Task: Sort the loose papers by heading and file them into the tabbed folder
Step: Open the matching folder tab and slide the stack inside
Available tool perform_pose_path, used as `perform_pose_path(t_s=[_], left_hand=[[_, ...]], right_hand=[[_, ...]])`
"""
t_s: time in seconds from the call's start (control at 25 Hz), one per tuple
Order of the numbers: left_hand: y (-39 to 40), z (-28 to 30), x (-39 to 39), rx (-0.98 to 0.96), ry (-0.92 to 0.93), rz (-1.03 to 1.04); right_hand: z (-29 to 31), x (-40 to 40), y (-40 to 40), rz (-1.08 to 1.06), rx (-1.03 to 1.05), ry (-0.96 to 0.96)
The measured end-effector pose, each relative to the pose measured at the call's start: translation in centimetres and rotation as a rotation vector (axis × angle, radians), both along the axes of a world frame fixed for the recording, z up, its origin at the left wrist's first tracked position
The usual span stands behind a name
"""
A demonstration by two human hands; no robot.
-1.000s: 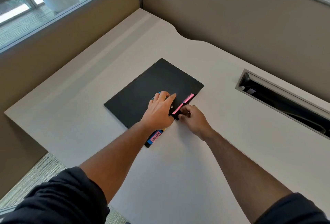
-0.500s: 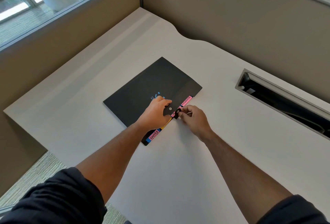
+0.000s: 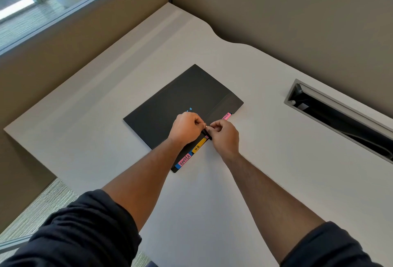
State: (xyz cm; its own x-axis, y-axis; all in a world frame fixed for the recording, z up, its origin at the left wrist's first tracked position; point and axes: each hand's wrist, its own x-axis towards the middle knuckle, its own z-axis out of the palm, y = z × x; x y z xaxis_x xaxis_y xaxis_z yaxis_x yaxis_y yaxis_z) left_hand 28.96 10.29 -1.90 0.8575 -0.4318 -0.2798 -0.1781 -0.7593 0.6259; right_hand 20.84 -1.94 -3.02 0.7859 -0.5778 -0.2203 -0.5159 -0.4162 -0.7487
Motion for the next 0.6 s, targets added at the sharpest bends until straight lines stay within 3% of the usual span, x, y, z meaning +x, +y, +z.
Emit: perform_pose_path(t_s=[0.6], left_hand=[[-1.1,-0.4,1.2,0.097,0.05,0.037]], right_hand=[[0.6,1.2,0.0,-0.039,-0.027,0.145]])
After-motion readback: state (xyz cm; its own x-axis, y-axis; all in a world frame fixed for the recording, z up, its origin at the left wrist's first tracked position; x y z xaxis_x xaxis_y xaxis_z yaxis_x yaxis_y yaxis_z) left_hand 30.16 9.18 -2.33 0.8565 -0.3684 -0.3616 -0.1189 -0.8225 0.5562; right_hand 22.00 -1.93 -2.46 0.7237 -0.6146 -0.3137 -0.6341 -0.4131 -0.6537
